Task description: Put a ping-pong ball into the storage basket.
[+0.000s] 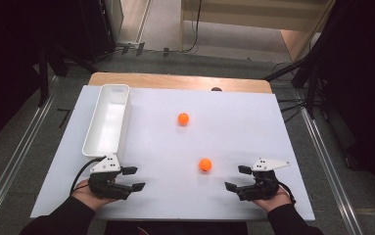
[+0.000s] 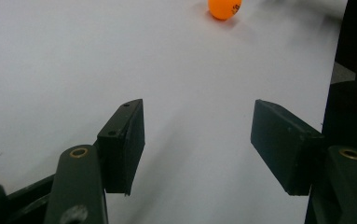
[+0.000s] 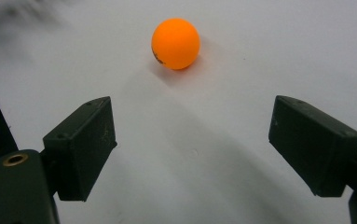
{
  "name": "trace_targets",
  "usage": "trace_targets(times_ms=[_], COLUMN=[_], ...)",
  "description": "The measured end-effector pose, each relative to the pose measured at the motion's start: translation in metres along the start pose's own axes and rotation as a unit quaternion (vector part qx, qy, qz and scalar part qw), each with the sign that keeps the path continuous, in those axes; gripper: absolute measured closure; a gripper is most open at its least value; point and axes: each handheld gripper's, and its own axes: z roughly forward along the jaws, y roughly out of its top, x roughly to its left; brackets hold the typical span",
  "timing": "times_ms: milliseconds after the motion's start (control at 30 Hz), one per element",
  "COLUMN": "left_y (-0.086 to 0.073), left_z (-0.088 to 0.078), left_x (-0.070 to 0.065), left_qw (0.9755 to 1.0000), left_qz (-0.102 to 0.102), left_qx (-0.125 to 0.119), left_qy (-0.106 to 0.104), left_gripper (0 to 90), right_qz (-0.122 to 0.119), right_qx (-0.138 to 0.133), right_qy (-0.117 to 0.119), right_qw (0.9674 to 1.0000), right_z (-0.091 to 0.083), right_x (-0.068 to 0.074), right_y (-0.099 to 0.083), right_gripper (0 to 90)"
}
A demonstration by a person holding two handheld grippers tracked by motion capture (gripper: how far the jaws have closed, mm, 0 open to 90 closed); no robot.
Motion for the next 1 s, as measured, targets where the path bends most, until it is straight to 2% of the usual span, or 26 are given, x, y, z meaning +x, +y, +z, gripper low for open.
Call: trace_targets(times_ms=[167,233,467,567,667,900,1000], left_y=[-0.0001,0.0001,0.0007,0.0008,0.0012,0.0016,0.0016], left_z=[-0.0004,-0.0004,0.0009,0.0012,0.0002,0.0003,0.0012], left_x=[-0.0002,0.0002,0.0007,0.0009,-0.0003,-0.0016,-0.0013], left_qw=[1.0000,0.9999,0.9999,0.9999,0.9998,0.9999,0.9999], left_qz=[-0.004,-0.004,-0.006,-0.007,-0.008,-0.004,-0.007], left_qx=[-0.007,-0.010,-0.009,-0.010,-0.016,-0.014,-0.014], left_qy=[-0.004,0.000,-0.009,-0.010,-0.002,-0.006,-0.008], left_gripper=[35.2,30.3,30.3,30.3,30.3,30.4,30.4], right_qz=[0.001,0.001,0.000,0.009,0.008,0.008,0.015], right_qx=[0.000,0.000,-0.006,-0.006,-0.009,-0.004,-0.004], right_qy=[0.001,0.001,-0.004,-0.007,-0.010,-0.011,-0.009], right_qw=[1.0000,1.0000,1.0000,0.9999,0.9999,0.9999,0.9998], right_z=[0.0003,0.0005,-0.0003,-0.0006,-0.0002,0.0014,0.0015], right_x=[0.0000,0.0000,-0.0009,-0.0010,-0.0025,-0.0017,-0.0020], right_y=[0.0002,0.0002,0.0001,0.0001,0.0003,0.0004,0.0005], right_gripper=[13.2,13.2,13.2,13.1,13.1,13.2,13.1])
